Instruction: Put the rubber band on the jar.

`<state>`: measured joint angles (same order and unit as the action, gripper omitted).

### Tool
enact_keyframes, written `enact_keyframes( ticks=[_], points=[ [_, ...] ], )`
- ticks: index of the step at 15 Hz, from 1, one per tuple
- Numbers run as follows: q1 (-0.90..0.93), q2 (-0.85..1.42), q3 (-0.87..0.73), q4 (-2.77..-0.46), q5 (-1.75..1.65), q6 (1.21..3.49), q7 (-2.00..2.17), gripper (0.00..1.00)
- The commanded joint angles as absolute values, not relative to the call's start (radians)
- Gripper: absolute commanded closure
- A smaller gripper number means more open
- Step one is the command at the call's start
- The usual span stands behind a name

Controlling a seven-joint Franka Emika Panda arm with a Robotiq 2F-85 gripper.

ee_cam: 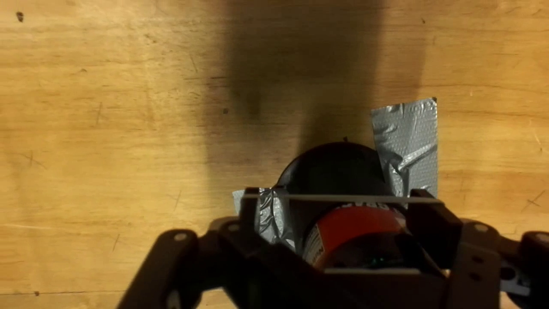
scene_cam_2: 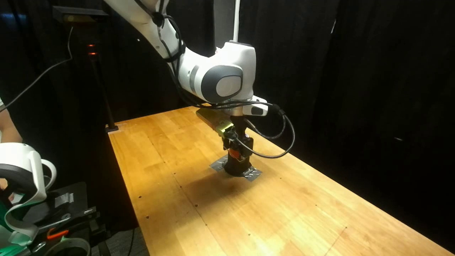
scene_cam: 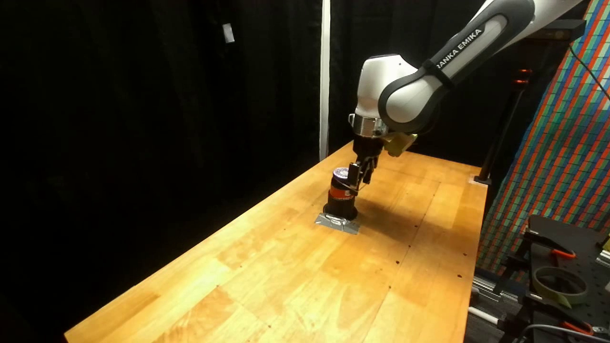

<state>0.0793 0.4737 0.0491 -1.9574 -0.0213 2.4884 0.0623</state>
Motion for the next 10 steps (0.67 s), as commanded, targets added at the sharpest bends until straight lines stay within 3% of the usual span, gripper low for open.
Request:
enact_keyframes(
  ticks=[1,7,10],
  points=[
    [0.056,0.355,0.058,-2.107,0.006,2.57,0.027,0.42],
    [-0.01,0.248,0.132,-2.323,0.151,2.939,-0.07,0.88],
    [-0.086,0.266,0.238,-2.4,0.269,3.167,-0.149,0.95]
  ],
)
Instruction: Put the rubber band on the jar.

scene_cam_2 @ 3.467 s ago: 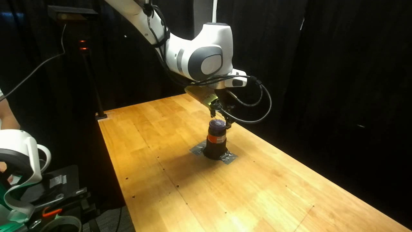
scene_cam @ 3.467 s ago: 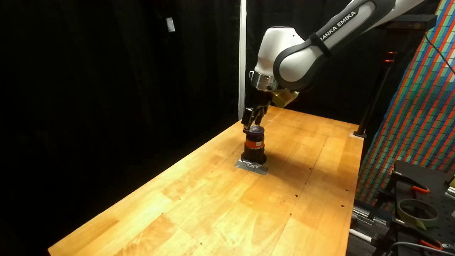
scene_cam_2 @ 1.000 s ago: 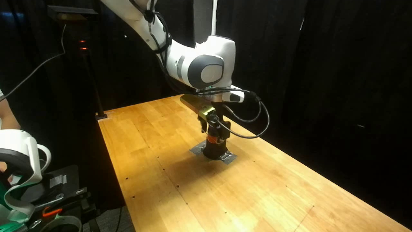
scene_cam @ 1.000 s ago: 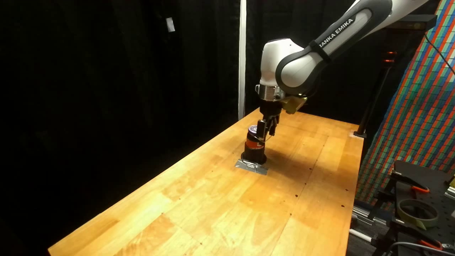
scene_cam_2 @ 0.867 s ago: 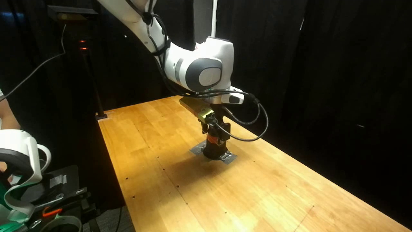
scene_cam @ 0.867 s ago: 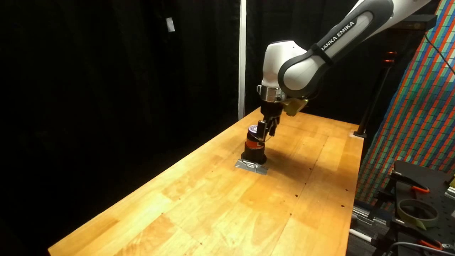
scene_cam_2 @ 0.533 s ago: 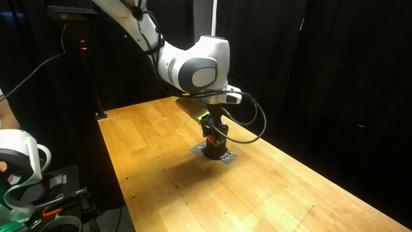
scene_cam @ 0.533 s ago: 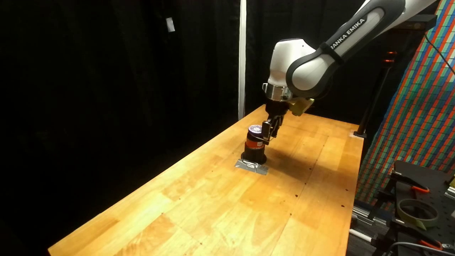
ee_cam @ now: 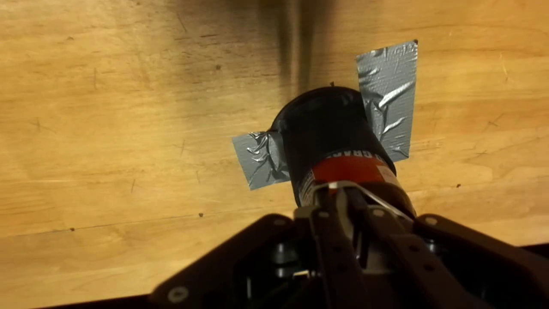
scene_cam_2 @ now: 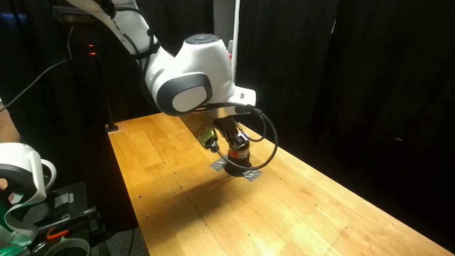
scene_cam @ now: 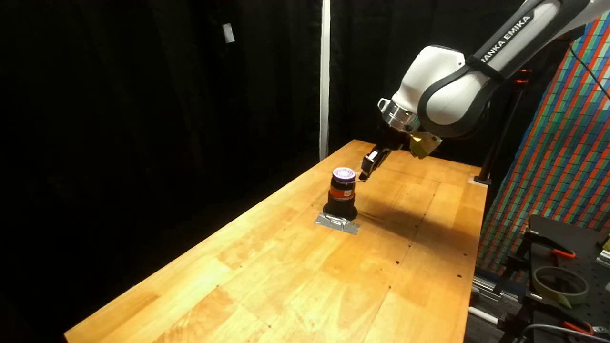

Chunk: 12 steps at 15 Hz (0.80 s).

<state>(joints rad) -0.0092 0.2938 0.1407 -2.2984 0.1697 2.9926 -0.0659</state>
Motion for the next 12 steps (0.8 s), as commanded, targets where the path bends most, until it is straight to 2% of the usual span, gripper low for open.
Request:
enact_keyframes(
  ticks=[1,3,6,8,11,12],
  points=[
    [-0.123,0.282,0.289,-2.418,0.295,3.233,-0.166,0.97],
    [-0.222,0.32,0.413,-2.445,0.313,3.365,-0.164,0.91],
    [-0.402,0.388,0.598,-2.48,0.215,3.54,-0.072,0.92],
    [-0.487,0.431,0.663,-2.507,0.145,3.648,-0.029,0.92],
    [-0.557,0.493,0.681,-2.539,0.053,3.795,-0.006,0.93],
    [-0.464,0.477,0.544,-2.549,-0.075,3.83,0.123,0.93]
  ],
)
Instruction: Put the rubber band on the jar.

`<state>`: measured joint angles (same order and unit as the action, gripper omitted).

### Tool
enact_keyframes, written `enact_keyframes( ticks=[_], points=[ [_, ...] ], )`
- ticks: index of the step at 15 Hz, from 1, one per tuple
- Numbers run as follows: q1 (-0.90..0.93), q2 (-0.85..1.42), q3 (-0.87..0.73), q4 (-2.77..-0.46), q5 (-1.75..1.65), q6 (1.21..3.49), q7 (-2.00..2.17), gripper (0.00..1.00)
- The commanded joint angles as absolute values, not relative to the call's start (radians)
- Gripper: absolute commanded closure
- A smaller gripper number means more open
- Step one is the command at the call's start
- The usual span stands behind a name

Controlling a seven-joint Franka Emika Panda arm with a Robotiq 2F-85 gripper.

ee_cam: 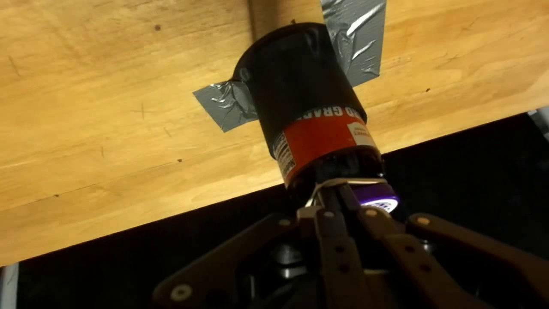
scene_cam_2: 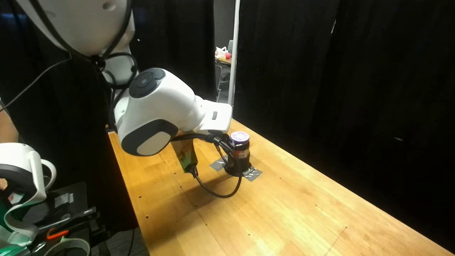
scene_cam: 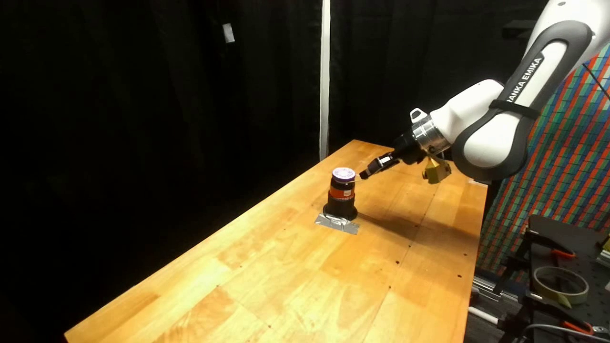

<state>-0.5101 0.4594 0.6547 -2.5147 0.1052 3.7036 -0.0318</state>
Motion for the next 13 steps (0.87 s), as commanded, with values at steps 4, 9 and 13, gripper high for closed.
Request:
enact_keyframes(
  ticks=[4,9,13],
  points=[
    [-0.38,0.51,0.382,-2.556,-0.218,3.979,0.239,0.91],
    [-0.311,0.538,0.274,-2.56,-0.276,4.126,0.365,0.67],
    [-0.257,0.531,0.219,-2.556,-0.265,4.076,0.349,0.73]
  ],
)
